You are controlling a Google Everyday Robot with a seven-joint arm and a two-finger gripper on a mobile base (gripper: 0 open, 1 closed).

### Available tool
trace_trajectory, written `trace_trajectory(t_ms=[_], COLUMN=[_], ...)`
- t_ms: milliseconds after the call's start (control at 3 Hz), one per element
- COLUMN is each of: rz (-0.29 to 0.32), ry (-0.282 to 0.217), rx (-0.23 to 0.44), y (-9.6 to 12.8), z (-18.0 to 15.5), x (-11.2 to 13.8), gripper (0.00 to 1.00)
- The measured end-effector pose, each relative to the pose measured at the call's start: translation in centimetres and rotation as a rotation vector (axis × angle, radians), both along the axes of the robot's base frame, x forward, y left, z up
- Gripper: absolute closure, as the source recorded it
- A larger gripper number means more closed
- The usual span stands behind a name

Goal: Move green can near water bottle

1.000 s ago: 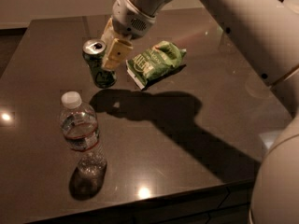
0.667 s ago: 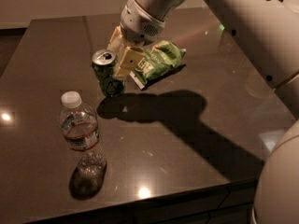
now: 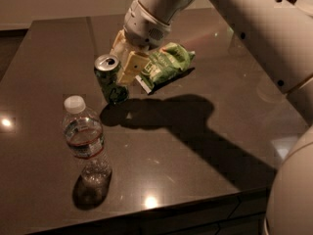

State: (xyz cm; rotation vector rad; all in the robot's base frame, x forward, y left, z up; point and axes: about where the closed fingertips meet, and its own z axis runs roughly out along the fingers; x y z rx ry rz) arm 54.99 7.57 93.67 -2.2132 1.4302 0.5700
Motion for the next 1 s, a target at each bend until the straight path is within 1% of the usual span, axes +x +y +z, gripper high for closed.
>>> trace_trajectory(t_ms=[333,667,1000], rz=[0.059,0.134,0.198], ry=[0.027,0.062,0.104], rx=[0.005,0.020,0.027], y=[0.3,0.3,-0.1], z=[-0.7,-0.8,-1.5], x=[-2.3,-5.5,-8.2], gripper=[1.00,1.00,0.96])
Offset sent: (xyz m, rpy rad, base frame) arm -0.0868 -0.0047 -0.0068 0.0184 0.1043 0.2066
